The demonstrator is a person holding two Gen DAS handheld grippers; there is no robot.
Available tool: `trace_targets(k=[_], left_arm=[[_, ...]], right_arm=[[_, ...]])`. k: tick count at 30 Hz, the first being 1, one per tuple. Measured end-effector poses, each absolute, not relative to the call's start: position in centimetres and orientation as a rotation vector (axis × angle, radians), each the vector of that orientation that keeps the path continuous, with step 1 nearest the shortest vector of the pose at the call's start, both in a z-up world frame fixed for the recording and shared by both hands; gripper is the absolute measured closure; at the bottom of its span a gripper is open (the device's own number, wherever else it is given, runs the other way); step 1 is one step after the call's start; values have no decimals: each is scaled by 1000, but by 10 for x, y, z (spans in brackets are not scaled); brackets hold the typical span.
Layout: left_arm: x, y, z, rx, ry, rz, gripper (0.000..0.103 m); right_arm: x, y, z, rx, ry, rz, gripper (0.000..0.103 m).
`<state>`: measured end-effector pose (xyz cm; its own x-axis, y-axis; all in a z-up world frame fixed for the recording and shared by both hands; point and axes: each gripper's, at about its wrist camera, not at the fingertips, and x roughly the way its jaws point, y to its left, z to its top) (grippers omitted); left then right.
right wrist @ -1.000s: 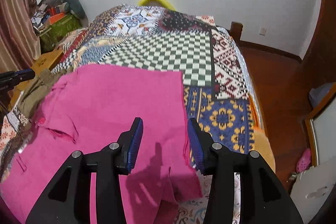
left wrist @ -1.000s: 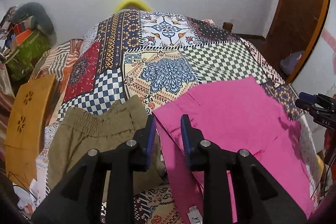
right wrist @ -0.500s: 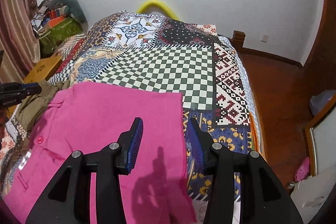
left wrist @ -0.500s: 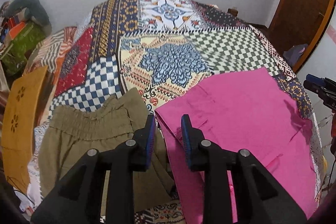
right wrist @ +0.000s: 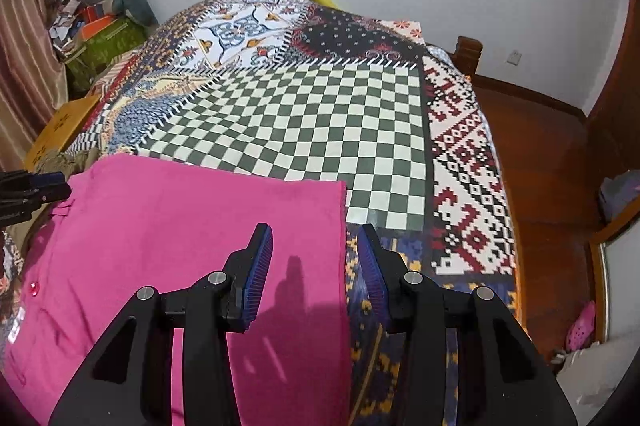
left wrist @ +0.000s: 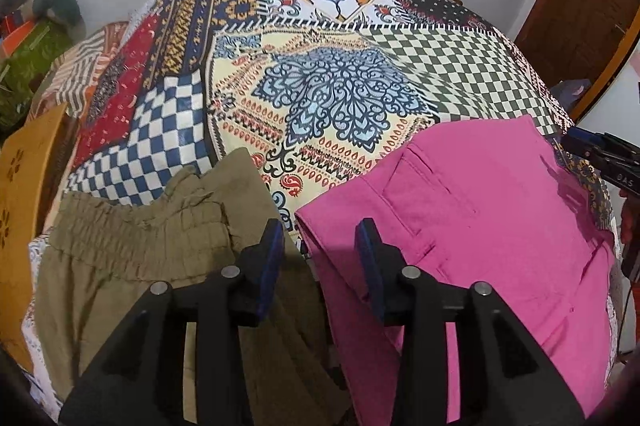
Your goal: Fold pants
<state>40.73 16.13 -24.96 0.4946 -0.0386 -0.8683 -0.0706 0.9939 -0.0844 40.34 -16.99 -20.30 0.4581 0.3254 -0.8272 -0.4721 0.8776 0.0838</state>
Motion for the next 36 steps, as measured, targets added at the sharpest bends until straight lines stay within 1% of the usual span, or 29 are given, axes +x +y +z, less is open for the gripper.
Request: trace_targets(k=[5, 10, 13, 14, 17, 19, 22, 23, 24, 26, 27, 30, 36], left_arm=[[412, 165, -262, -173, 1070, -3, 64], [415, 164, -264, -174, 1062, -17, 64], [415, 162, -265, -160, 1054, -30, 69], [414, 161, -265, -156, 1051, -34, 75], [414, 155, -264, -109, 1044, -30, 88], [414, 152, -263, -89, 1038, -31, 93], [411, 147, -260, -55, 1027, -33, 96], [410, 145, -259, -49, 1022, -33, 97], [410, 145, -257, -48, 1018, -36, 97], [408, 144, -254, -52, 1004, -38, 99], [408, 144, -251, -55, 996, -38, 99], [407, 145, -244, -62, 973, -35, 100], [402, 151, -228, -83, 938, -33, 101]], right_arm=[[415, -164, -219, -171, 1001, 505, 63], [428, -158, -228, -184, 1016, 511, 63], [435, -157, -231, -188, 1024, 508, 63], [436, -156, -232, -192, 1024, 507, 63], [437, -155, -236, -166, 1034, 508, 63], [438, -153, -240, -158, 1046, 502, 63], [439, -148, -241, -176, 1037, 503, 64], [438, -147, -242, -184, 1038, 505, 70], [439, -145, -242, -191, 1042, 506, 74], [438, -143, -243, -209, 1046, 511, 89], [439, -142, -242, -214, 1046, 514, 93], [437, -142, -241, -228, 1031, 513, 97], [432, -148, -229, -197, 984, 509, 99]])
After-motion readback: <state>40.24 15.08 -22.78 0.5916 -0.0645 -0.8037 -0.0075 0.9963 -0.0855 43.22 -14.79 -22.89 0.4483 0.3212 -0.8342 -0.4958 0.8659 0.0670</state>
